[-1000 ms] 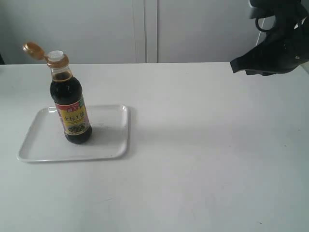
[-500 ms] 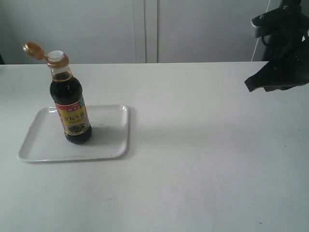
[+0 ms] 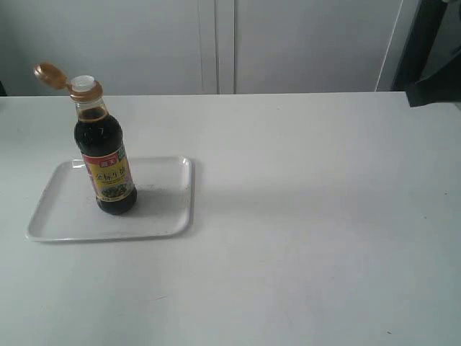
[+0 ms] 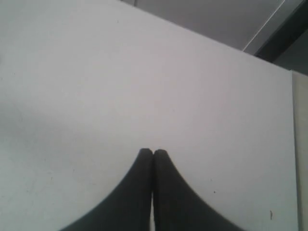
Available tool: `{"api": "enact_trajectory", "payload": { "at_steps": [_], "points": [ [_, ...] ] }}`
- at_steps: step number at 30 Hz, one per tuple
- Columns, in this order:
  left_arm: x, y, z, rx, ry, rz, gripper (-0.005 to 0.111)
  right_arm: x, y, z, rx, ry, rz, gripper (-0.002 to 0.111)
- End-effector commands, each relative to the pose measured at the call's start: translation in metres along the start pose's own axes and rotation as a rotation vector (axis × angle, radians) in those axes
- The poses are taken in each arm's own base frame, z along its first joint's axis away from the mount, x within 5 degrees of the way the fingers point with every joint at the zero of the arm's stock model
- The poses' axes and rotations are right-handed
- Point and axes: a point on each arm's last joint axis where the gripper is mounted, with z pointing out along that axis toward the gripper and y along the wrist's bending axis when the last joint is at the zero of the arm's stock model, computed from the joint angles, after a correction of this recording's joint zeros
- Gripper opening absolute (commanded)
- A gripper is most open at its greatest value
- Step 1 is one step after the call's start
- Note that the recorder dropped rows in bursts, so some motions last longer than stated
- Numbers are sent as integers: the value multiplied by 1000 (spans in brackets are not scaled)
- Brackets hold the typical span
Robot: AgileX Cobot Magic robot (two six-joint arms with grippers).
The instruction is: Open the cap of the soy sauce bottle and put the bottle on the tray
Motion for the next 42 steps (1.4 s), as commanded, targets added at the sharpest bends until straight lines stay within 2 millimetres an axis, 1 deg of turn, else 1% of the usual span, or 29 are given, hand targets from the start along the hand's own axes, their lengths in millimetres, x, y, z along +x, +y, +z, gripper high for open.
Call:
{"api": "enact_trajectory", "payload": {
  "at_steps": [1, 4, 5, 8, 9, 11, 13, 17, 20, 25, 38, 42],
  "points": [
    [11, -5, -8, 5, -68, -55, 0, 15, 3, -21, 30, -112, 7, 0],
    [26, -10, -19, -5, -149, -94, 0, 32, 7, -40, 54, -212, 6, 0],
    [29, -10, -22, -8, -161, -104, 0, 36, 8, -43, 57, -227, 6, 0],
    [47, -16, -33, -7, -224, -137, 0, 57, 13, -53, 70, -290, 10, 0],
    [50, -17, -35, -8, -233, -139, 0, 60, 14, -56, 68, -306, 22, 0],
    [59, -19, -45, -22, -285, -144, 0, 72, 18, -68, 66, -353, 46, 0],
    [68, -21, -49, -28, -306, -147, 0, 84, 21, -77, 68, -381, 60, 0],
    [80, -25, -57, -27, -365, -188, 0, 105, 26, -87, 65, -421, 90, 0],
    [84, -25, -61, -30, -380, -193, 0, 112, 28, -92, 67, -446, 94, 0],
    [84, -25, -63, -34, -397, -194, 0, 113, 28, -98, 70, -473, 102, 0],
    [84, -25, -63, -34, -397, -194, 0, 113, 28, -97, 69, -473, 104, 0],
    [85, -30, -62, 18, -399, -237, 0, 113, 28, -97, 69, -473, 104, 0]
  ]
}}
